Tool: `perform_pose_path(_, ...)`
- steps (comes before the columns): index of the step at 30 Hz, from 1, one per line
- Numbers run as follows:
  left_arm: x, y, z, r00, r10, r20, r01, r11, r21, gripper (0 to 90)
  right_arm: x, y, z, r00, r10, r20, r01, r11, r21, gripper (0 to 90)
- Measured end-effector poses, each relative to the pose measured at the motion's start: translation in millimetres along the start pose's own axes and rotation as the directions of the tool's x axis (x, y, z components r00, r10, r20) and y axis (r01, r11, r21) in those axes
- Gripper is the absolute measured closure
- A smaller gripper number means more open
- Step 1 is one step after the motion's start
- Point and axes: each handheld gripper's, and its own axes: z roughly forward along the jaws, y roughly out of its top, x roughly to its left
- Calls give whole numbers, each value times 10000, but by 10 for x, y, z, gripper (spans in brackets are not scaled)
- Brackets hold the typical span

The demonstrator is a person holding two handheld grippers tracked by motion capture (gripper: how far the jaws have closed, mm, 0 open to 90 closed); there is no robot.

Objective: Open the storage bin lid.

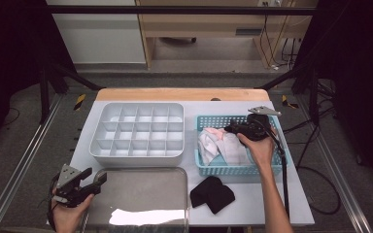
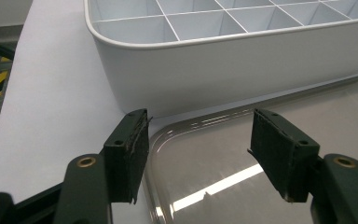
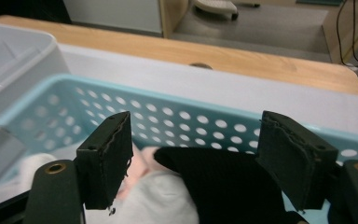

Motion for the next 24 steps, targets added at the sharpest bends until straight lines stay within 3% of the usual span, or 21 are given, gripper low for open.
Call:
perform_pose_path(4,3,1,-10,10000,14,-50,-14,10000,-31,371,-43,-75,128,9994,-234,245,221,9984,523,291)
perform_pose_path(9,5,0,-4,10000,25,-21,-25,10000,11,377,-84,-135,228,9996,-156,220,137,9964,839,306)
perform_pose_path(18,2,-5,10,10000,48,-26,-48,10000,64,384,-95,-218,324,9988,-347,356,287,9872,1571,319)
perform_pose_path(24,0,-7,14,10000,27,4,-27,10000,76,389,-136,-263,355,9990,-205,391,123,9799,1992,443)
